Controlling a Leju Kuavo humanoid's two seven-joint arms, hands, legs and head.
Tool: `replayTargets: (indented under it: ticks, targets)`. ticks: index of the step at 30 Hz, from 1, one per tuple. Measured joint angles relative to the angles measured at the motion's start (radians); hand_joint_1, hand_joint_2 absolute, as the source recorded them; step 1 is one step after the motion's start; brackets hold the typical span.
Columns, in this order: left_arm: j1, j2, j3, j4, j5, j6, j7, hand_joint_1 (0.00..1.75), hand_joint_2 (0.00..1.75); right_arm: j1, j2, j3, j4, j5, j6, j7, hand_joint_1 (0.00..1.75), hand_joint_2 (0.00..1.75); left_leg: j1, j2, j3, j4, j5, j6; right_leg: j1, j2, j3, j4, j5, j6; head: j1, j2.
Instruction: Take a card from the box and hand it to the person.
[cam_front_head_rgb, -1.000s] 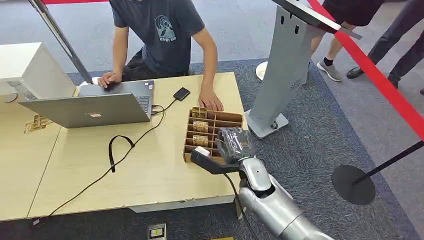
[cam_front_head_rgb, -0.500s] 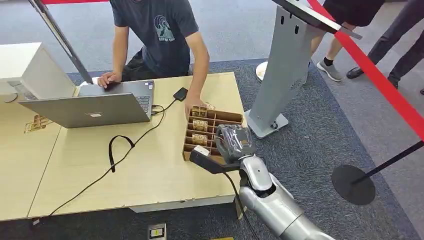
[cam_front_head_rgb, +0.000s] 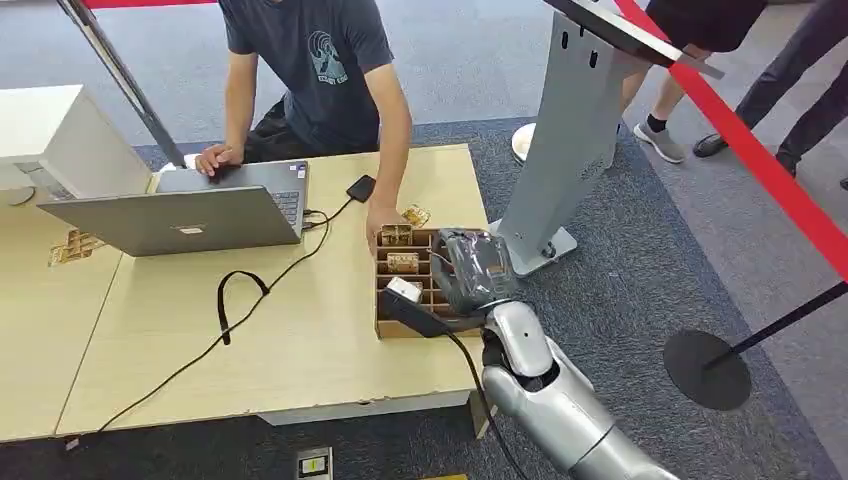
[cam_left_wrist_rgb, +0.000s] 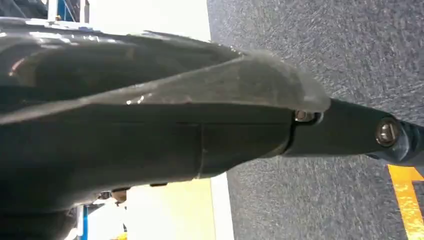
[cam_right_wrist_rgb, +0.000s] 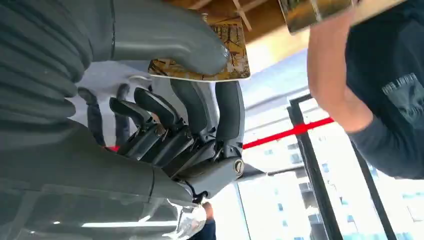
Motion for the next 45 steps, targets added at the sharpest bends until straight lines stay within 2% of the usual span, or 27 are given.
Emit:
replayTargets:
  ticks: [14,26,36,45]
  targets:
    - [0.000,0.000,0.000,0.000,-0.007,0.000,-0.002,0.00,0.00,0.001,-0.021,-0.001,-0.121,0.032,-0.078,-0.039,1.75,1.75,0.000,0.000,0.000,0.000,0.000,0.000,0.000,0.000,0.000,0.000,0.000,0.000,0.000,0.000]
    - [0.000,0.000,-0.007,0.000,-0.010,0.000,-0.002,0.00,0.00,-0.012,-0.021,-0.007,-0.140,0.024,-0.129,-0.100,1.75,1.75,0.000,0.000,0.000,0.000,0.000,0.000,0.000,0.000,0.000,0.000,0.000,0.000,0.000,0.000]
    - [-0.002,-0.001,-0.009,0.000,0.005,0.000,-0.002,0.00,0.00,-0.074,0.017,0.002,-0.095,-0.002,-0.172,-0.188,1.75,1.75,0.000,0.000,0.000,0.000,0.000,0.000,0.000,0.000,0.000,0.000,0.000,0.000,0.000,0.000]
    - [-0.003,-0.002,-0.009,0.000,0.012,-0.002,-0.002,0.00,0.00,-0.112,0.061,0.009,-0.023,0.018,-0.200,-0.206,1.75,1.75,0.000,0.000,0.000,0.000,0.000,0.000,0.000,0.000,0.000,0.000,0.000,0.000,0.000,0.000]
